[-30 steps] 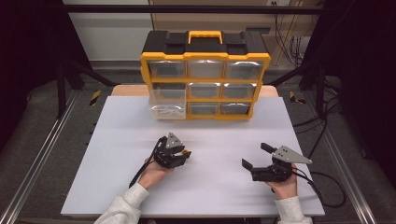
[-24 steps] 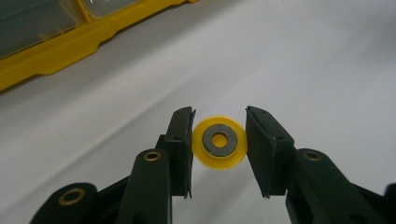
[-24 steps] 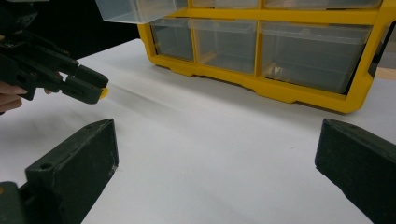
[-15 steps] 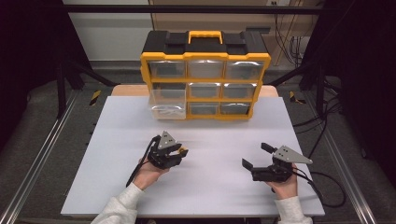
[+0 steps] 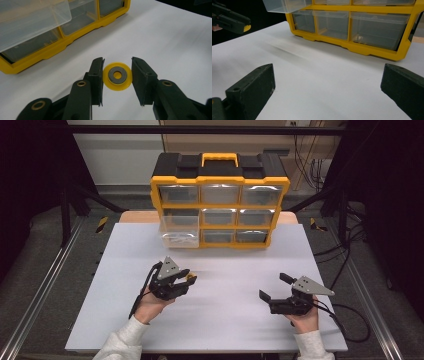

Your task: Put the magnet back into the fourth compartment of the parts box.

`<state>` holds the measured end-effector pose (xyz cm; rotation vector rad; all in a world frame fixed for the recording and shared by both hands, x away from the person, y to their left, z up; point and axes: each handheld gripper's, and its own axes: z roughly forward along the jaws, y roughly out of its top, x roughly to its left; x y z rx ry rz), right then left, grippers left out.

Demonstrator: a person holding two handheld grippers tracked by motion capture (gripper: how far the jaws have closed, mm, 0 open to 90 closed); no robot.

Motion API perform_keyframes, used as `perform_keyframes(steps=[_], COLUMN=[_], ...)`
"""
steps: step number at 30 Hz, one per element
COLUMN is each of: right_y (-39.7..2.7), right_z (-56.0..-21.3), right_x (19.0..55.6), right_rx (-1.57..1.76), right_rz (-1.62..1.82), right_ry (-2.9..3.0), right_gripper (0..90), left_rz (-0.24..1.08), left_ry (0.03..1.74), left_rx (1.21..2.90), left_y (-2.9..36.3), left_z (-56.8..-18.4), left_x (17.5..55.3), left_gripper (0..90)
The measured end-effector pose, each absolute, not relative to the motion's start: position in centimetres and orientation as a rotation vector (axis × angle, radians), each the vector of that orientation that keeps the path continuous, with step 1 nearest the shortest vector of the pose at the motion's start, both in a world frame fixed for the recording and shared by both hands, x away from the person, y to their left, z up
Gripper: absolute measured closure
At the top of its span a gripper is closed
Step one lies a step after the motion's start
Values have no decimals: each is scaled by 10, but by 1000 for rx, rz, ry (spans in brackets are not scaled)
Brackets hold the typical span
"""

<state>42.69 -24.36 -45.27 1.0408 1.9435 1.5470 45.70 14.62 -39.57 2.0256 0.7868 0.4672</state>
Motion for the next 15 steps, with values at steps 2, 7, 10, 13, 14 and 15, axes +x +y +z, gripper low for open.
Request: perform_keyframes(steps=[2,7,10,13,14,15], right_y=[-244,-243,-244,-244,-244,-244], right_z=[-453,-453,-453,-453,-453,-453], right_x=[427,427,427,427,427,427], right_rx=[1042,1039,1039,1041,1042,1043], right_rz=[1546,1542,1542,1544,1544,1545], right_ry=[1944,1945,1943,1942,1942,1943], right_gripper=[0,0,0,0,0,0], left_rz=[474,482,488,493,495,494], left_ry=[781,770,767,768,771,770], left_rx=[2021,1991,1979,1971,1968,1962], left_y=[147,152,155,157,158,159], left_z=[-391,-379,-373,-368,-367,-365], left_x=[456,452,450,450,450,450], left_gripper=[623,623,623,623,623,623])
